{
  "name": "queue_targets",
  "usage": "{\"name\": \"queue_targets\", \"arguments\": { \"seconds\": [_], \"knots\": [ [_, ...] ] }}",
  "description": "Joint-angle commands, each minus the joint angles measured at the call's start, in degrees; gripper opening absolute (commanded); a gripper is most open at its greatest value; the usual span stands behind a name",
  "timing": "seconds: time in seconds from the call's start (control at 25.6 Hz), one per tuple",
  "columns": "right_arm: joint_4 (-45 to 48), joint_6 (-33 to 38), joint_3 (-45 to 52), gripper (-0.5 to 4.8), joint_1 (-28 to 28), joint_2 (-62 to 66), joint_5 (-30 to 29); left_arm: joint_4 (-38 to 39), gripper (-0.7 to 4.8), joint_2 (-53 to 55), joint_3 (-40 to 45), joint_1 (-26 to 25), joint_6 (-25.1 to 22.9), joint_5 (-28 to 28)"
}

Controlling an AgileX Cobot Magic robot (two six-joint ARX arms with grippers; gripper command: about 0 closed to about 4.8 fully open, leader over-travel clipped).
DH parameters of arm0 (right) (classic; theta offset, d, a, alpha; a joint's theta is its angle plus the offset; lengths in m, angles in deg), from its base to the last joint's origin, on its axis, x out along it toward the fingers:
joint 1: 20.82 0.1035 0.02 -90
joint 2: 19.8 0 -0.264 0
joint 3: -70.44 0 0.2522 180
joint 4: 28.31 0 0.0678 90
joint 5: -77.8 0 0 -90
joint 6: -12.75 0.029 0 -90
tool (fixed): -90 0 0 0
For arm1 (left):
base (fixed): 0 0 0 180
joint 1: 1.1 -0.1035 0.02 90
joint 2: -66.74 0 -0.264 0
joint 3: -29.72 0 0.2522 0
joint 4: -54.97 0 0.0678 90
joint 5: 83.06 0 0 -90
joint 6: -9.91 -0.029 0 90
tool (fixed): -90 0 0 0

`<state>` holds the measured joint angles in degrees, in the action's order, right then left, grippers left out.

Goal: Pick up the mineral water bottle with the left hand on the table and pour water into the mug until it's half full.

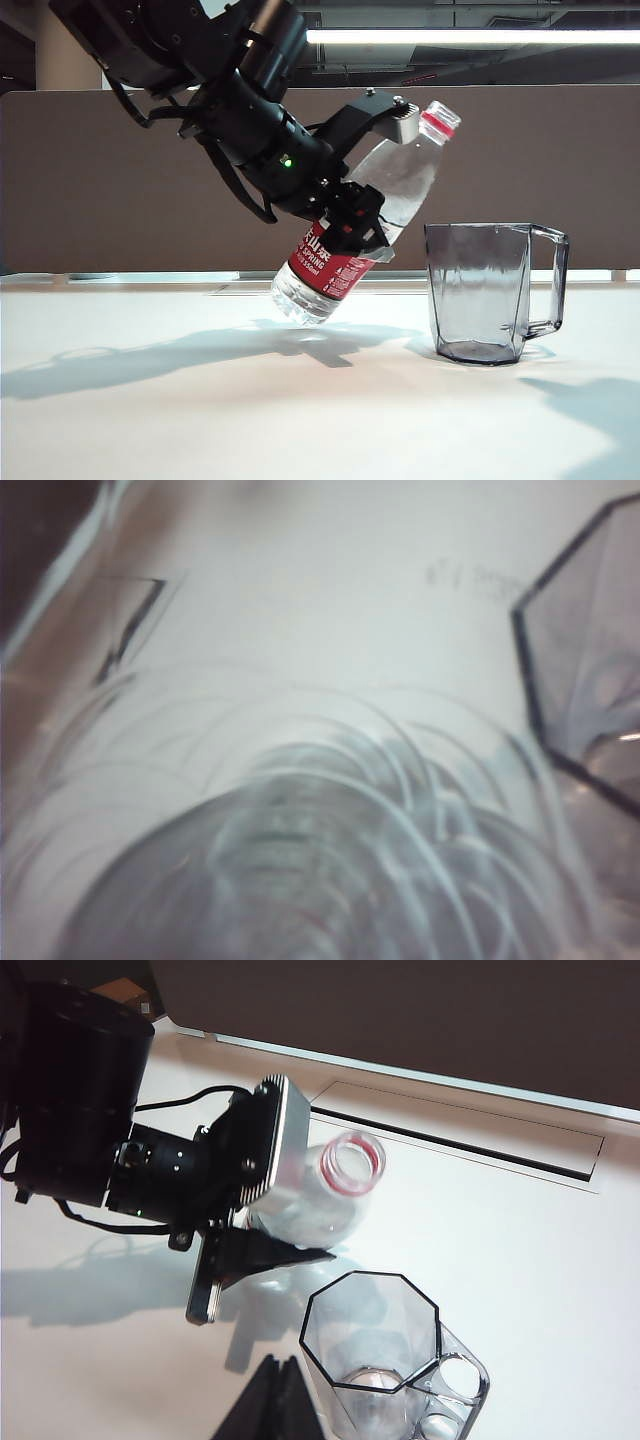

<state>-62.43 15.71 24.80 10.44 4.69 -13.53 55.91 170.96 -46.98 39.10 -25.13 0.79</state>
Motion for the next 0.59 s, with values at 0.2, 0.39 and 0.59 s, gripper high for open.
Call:
{"name": "queue_targets", "arguments": {
  "seconds": [0.2,0.39,0.59],
  "knots": [
    [1.3,-0.2,-0.5,-0.02,0.0,0.0,-0.1,-3.1,2.5,-0.8,-0.7,1.8,-7.7,9.3],
    [1.3,-0.2,-0.5,-0.02,0.0,0.0,-0.1,-3.2,2.5,-0.8,-0.7,2.5,-10.8,12.7],
    [1.3,-0.2,-0.5,-0.02,0.0,0.0,-0.1,-3.3,2.5,-0.9,-0.7,3.3,-14.9,14.7]
  ]
}}
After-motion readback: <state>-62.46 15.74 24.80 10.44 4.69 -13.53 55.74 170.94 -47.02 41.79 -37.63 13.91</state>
